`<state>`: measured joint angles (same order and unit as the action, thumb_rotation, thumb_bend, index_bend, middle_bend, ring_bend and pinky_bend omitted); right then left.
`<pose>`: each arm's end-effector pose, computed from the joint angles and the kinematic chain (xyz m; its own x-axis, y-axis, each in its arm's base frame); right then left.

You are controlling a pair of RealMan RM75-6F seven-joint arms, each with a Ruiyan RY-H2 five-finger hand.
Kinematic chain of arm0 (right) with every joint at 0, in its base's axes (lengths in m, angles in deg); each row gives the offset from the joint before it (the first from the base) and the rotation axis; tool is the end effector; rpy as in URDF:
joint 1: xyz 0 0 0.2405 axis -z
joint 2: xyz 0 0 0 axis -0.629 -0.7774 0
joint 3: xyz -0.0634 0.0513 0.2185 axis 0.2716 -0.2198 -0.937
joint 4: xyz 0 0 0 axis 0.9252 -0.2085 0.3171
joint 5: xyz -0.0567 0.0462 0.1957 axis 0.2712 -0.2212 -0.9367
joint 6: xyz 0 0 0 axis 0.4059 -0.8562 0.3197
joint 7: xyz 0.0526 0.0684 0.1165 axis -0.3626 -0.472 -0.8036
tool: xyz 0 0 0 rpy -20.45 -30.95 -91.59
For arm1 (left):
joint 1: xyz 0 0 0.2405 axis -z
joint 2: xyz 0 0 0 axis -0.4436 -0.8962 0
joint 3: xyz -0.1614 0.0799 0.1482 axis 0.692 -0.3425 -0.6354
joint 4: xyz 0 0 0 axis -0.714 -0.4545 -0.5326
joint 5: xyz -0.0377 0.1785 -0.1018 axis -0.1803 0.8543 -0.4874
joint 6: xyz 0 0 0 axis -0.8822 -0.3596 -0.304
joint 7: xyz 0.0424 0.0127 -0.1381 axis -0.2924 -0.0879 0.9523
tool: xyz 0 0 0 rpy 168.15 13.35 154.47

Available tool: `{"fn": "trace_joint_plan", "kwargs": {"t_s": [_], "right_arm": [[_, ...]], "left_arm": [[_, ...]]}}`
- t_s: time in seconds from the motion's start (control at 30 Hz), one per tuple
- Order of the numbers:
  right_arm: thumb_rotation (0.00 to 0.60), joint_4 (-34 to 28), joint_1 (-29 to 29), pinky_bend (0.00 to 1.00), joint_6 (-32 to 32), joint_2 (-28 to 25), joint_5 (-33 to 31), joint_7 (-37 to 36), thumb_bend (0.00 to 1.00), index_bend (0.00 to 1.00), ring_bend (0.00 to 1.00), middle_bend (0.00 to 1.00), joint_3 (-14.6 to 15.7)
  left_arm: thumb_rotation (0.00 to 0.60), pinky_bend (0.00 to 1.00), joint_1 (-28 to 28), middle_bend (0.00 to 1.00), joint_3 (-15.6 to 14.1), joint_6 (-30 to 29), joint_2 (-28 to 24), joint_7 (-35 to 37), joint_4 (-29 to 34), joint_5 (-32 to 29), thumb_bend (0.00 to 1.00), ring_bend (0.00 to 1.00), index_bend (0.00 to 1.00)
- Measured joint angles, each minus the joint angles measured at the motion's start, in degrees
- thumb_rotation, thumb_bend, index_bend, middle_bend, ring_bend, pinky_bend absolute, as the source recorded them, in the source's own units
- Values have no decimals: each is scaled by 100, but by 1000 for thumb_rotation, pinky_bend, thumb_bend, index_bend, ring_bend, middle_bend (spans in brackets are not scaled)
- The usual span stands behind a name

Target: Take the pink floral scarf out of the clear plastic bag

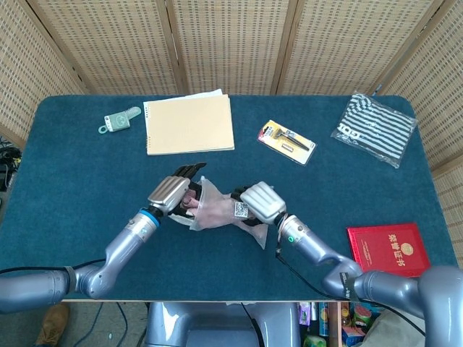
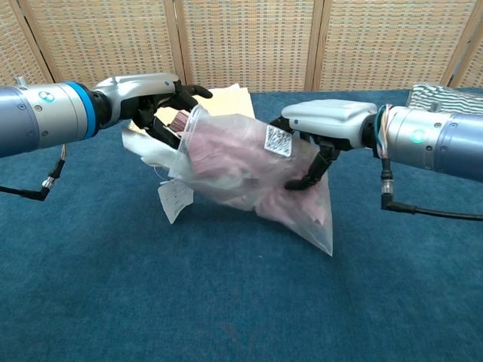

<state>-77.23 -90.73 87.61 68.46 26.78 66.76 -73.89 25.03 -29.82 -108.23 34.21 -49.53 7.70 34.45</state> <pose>-0.0903 -0.3508 -0.0290 0.4880 -0.2828 0.8258 -0.7663 -0.5918 0.2502 -0.0761 0.3432 -0.0118 0.1360 0.4708 0.8717 0.9551 -0.2961 0.0109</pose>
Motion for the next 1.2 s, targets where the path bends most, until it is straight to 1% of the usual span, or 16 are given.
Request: {"fn": "trace_joint_plan", "kwargs": {"t_s": [0.17, 0.23, 0.33, 0.4, 0.43, 0.5, 0.53, 0.57, 0.6, 0.67, 0.73, 0.77, 0.83, 0.97, 1.07, 1.2], "right_arm": [[600, -405, 127, 0, -211, -538, -975, 756, 0, 0, 0, 0, 41], [600, -539, 239, 0, -160, -770, -1066, 861, 0, 0, 0, 0, 89], [600, -657, 426, 0, 61, -1042, -903, 908, 0, 0, 0, 0, 204], [600, -681, 564, 0, 261, -1185, -623, 906, 0, 0, 0, 7, 322], [600, -674, 626, 0, 356, -1244, -469, 896, 0, 0, 8, 30, 386], [600, -604, 772, 8, 589, -1358, -43, 852, 0, 0, 71, 110, 560], [600, -546, 830, 32, 692, -1395, 160, 826, 0, 0, 138, 170, 644], [600, -433, 905, 84, 837, -1431, 447, 786, 0, 6, 209, 229, 763], [600, -320, 959, 134, 957, -1447, 674, 752, 0, 16, 253, 267, 854], [600, 27, 1079, 301, 1269, -1460, 1218, 663, 0, 63, 354, 359, 1071], [600, 376, 1164, 411, 1555, -1446, 1679, 558, 0, 96, 404, 413, 1256], [600, 615, 1207, 462, 1749, -1423, 1984, 478, 0, 112, 425, 436, 1376], [600, 971, 1252, 521, 2036, -1370, 2434, 372, 0, 135, 453, 470, 1548], [600, 1642, 1266, 605, 2664, -1182, 3372, 272, 0, 185, 510, 539, 1855], [600, 1810, 1173, 667, 2981, -1039, 3942, 372, 0, 207, 550, 589, 1982], [600, 1867, 893, 721, 3117, -857, 4430, 668, 0, 232, 576, 624, 2048]], "left_arm": [[600, 0, 125, 0, 89, 206, 217, 106, -340, -350, 1000, 0, 719], [600, 0, 168, 0, 98, 215, 284, 81, -418, -388, 1000, 0, 719], [600, 0, 199, 0, 108, 190, 304, 30, -460, -396, 1000, 0, 719], [600, 0, 219, 0, 117, 166, 310, -14, -491, -405, 1000, 0, 719], [600, 0, 229, 0, 122, 158, 311, -33, -506, -415, 1000, 0, 719], [600, 0, 248, 0, 132, 147, 311, -66, -530, -440, 1000, 0, 719], [600, 0, 256, 0, 135, 143, 310, -83, -540, -448, 1000, 0, 719], [600, 0, 270, 0, 140, 138, 308, -108, -557, -461, 1000, 0, 719], [600, 0, 280, 0, 144, 137, 307, -123, -568, -474, 1000, 0, 719], [600, 0, 298, 0, 152, 142, 303, -146, -583, -501, 1000, 0, 719], [600, 0, 318, 0, 168, 150, 306, -162, -602, -547, 1000, 0, 719], [600, 0, 331, 0, 173, 155, 311, -174, -616, -575, 1000, 0, 719], [600, 0, 370, 0, 179, 164, 326, -234, -656, -638, 1000, 0, 719], [600, 0, 433, 0, 185, 156, 345, -346, -691, -717, 1000, 0, 719], [600, 0, 457, 0, 204, 123, 324, -395, -659, -774, 1000, 0, 718], [600, 0, 489, 0, 225, 98, 282, -462, -577, -869, 1000, 0, 719]]}}
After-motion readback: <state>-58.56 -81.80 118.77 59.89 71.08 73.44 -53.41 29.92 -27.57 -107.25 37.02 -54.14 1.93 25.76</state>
